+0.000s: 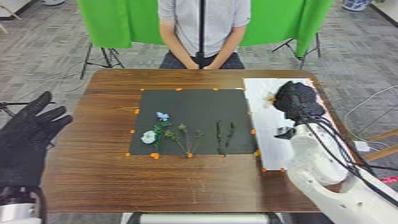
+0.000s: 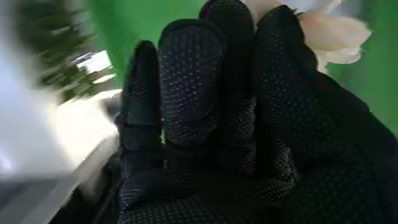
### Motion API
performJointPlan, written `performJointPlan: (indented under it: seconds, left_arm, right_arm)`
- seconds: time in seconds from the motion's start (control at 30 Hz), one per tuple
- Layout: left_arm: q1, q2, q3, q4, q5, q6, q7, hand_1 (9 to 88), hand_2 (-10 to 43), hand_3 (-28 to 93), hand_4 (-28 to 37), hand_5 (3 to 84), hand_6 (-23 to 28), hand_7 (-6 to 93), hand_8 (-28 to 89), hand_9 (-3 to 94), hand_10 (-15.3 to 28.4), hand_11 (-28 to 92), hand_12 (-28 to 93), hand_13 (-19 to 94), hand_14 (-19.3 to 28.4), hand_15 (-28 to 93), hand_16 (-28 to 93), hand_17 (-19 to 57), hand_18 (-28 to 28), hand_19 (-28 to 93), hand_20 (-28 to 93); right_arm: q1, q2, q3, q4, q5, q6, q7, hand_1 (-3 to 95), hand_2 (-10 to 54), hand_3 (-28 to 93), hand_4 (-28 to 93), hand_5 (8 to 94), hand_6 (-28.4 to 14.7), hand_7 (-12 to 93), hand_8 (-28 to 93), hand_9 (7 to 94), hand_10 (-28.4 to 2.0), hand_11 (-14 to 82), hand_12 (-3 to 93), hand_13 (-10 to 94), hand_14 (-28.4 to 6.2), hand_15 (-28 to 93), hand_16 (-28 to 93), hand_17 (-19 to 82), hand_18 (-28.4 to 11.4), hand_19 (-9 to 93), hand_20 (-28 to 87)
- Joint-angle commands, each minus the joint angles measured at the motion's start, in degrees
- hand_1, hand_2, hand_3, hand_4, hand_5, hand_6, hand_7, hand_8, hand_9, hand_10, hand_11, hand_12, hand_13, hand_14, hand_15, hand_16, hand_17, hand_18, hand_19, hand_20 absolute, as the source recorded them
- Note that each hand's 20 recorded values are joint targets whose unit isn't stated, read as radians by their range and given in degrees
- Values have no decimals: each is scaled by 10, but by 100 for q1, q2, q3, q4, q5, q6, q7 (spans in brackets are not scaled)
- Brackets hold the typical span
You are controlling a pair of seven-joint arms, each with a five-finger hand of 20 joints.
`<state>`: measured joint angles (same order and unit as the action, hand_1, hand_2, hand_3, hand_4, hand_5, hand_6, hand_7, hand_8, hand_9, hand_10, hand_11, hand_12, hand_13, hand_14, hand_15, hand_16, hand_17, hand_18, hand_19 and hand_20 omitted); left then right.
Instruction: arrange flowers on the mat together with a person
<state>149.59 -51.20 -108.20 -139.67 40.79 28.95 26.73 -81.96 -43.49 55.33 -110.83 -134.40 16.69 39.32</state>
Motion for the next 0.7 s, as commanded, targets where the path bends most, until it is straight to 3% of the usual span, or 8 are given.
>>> performJointPlan:
  seconds: [0.03,0.23,0.33,0.37,0.67,0.7]
  left_arm:
    - [88,-126,-128,-15,-10,39,36,175,69,768,-283,345,70,139,-104,334,197,271,87,230,269,553,-118,-100,214,503,93]
    - [-249,-22,100,64,55,-75,-150,174,70,767,-283,345,69,140,-104,335,197,270,89,236,269,567,-115,-100,214,502,98]
    - [-336,39,137,80,38,-77,-147,174,71,767,-283,345,69,141,-104,335,197,269,89,236,270,569,-117,-99,215,502,100]
    - [-264,79,119,63,14,-67,-82,174,71,768,-283,345,70,141,-104,335,197,269,89,236,270,569,-117,-99,215,502,100]
    - [-514,64,198,147,76,-198,-217,175,72,768,-283,345,69,141,-104,336,198,271,90,236,270,570,-120,-98,215,502,104]
    - [-507,108,216,152,41,-167,-173,175,72,769,-283,344,70,141,-104,336,198,270,90,236,270,569,-120,-98,215,502,104]
  right_arm:
    - [1709,-1251,-1281,-160,588,-551,-839,581,-95,657,-283,832,43,198,24,934,-43,122,383,779,-22,546,265,317,-138,787,98]
    - [2254,-1923,-2132,296,620,-1214,-1117,578,-95,665,-283,829,40,198,26,931,-46,126,387,776,-23,550,267,311,-141,788,98]
    - [2439,-2042,-2585,489,586,-1364,-1139,575,-95,670,-283,828,39,199,26,928,-48,135,390,775,-25,553,267,310,-141,787,98]
    - [2537,-2029,-2806,529,639,-1352,-1072,573,-95,670,-283,827,39,199,26,927,-48,140,389,774,-25,555,266,309,-142,788,98]
    - [2861,-2256,-3444,1064,490,-1901,-745,568,-95,670,-283,824,43,200,15,913,-51,183,377,770,-32,574,254,306,-144,787,100]
    - [2920,-2275,-3530,1141,398,-1899,-679,568,-95,670,-283,824,44,199,14,913,-51,186,376,770,-33,575,253,305,-144,787,101]
